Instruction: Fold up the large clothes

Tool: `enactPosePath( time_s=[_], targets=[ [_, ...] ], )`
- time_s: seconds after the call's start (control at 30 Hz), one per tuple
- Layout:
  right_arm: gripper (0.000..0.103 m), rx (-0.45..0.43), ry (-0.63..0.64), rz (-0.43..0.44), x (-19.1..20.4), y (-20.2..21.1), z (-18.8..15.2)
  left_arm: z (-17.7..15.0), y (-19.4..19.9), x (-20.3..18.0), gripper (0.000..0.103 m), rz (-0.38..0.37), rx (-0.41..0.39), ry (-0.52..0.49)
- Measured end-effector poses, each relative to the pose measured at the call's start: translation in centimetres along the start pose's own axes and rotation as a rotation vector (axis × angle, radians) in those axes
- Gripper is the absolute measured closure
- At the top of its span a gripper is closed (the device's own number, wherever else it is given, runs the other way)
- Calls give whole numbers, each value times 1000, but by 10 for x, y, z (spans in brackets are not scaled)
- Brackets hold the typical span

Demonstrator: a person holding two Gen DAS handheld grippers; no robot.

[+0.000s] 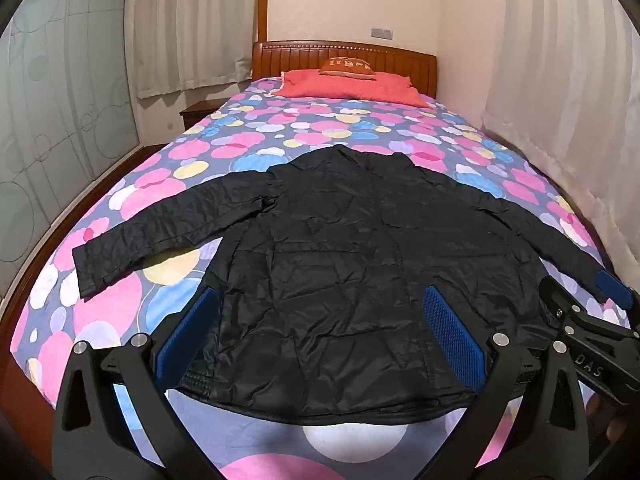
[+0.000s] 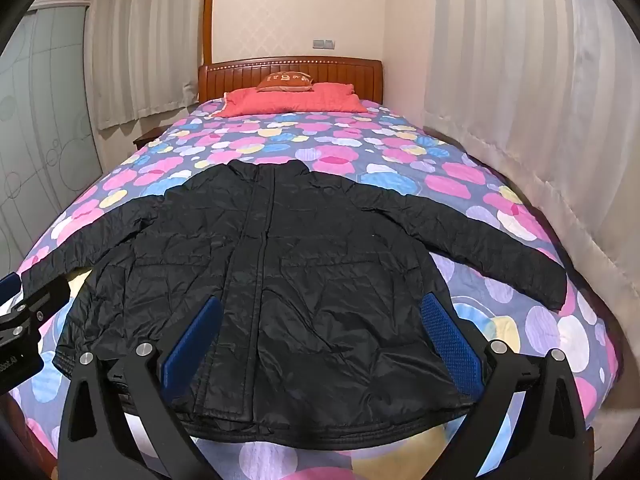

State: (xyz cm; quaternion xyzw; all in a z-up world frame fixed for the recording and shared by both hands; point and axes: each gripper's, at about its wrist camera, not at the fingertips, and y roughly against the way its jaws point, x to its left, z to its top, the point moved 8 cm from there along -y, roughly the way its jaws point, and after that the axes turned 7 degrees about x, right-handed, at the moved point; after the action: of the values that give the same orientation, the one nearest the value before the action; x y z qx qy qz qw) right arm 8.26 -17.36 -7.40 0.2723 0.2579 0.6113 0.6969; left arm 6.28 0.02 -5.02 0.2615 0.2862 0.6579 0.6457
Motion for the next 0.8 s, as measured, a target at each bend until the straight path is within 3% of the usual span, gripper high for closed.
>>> enactPosePath(
  time_s=[0.8],
  targets=[
    [5, 5, 2, -1, 2, -3, -3, -6, -5, 11, 2, -2, 19, 21]
  ],
)
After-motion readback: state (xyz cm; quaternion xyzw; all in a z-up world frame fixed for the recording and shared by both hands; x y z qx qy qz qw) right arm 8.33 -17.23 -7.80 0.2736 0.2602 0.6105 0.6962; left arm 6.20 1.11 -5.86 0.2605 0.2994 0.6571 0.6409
